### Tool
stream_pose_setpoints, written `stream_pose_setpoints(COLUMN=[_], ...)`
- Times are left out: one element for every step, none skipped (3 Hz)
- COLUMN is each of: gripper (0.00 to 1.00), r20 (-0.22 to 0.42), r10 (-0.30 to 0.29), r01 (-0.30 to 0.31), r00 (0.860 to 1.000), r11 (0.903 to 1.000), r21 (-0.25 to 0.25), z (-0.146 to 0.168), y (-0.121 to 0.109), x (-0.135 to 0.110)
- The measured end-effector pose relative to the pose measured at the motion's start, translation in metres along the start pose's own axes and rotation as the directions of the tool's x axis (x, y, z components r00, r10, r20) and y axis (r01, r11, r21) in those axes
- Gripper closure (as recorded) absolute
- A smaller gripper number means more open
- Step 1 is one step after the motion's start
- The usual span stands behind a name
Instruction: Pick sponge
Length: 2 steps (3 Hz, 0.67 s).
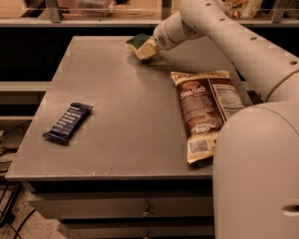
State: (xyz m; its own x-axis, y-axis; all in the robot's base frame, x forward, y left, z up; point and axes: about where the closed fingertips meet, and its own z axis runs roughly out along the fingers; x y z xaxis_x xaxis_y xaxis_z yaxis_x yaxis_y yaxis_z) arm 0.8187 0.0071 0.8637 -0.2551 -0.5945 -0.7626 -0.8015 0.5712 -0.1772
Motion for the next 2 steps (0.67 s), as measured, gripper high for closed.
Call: stream_pose_setpoints(gripper=[0.99,1.00], r20=[0.022,0.077], r10=[-0.128,-0.287], r01=[0.127,0.282], r00=[0.992,0.955], r11=[0.9910,0.9571], r21=[0.041,0.069], z=[-0.036,-0.084], y=[-0.001,0.004], x=[-0.036,-0.082])
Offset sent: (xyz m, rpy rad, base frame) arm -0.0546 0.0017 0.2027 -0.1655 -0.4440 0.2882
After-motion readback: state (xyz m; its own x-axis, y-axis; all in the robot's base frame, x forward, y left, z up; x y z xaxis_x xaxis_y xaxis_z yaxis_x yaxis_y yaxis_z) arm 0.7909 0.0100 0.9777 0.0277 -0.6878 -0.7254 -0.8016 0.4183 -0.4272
